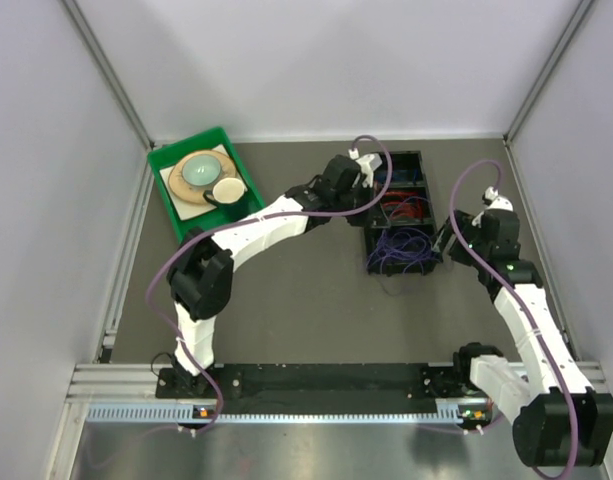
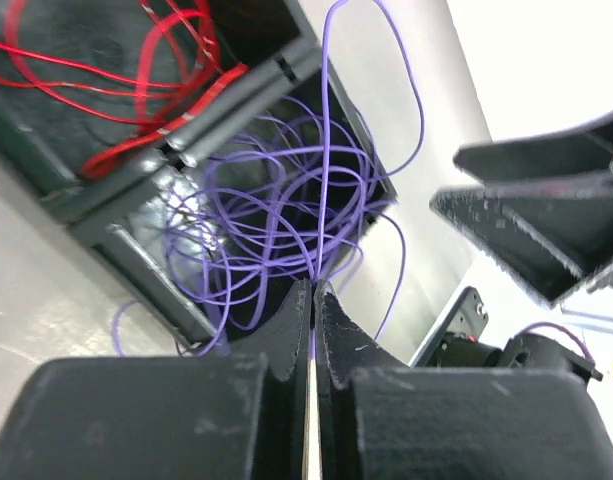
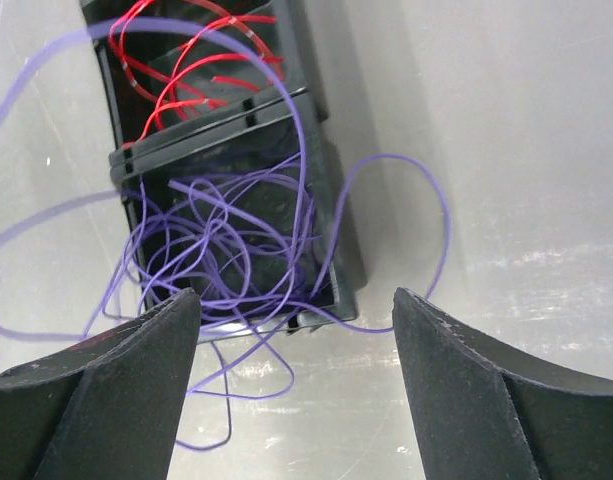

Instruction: Untangle the cables

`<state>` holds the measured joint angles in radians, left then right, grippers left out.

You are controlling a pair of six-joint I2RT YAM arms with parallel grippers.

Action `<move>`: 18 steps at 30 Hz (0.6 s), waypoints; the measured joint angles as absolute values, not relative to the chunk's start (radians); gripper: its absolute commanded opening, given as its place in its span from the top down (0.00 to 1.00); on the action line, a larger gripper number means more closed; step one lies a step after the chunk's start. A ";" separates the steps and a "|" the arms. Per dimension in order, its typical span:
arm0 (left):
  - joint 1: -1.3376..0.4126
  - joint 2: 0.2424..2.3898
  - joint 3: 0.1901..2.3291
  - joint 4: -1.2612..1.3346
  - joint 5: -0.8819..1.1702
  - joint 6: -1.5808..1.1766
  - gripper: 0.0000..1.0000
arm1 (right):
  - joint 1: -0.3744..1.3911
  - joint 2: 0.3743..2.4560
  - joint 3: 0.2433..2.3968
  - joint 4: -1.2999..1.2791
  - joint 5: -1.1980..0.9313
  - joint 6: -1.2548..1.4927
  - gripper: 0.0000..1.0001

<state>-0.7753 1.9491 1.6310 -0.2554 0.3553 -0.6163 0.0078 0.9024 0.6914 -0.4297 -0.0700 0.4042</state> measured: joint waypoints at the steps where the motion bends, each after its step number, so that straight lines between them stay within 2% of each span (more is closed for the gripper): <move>1: -0.782 1.949 1.633 -0.255 0.359 -0.614 1.00 | 0.002 0.899 0.691 -0.429 -0.073 0.405 0.25; 8: -0.810 1.969 1.617 -0.295 0.375 -0.599 1.00 | -0.121 0.879 0.659 -0.392 -0.120 0.442 0.28; 12: -0.823 2.058 1.668 -0.352 0.364 -0.581 1.00 | -0.196 0.919 0.603 -0.347 -0.176 0.487 0.25; 18: -0.838 2.181 1.741 -0.439 0.332 -0.554 1.00 | -0.298 0.949 0.474 -0.292 -0.240 0.581 0.29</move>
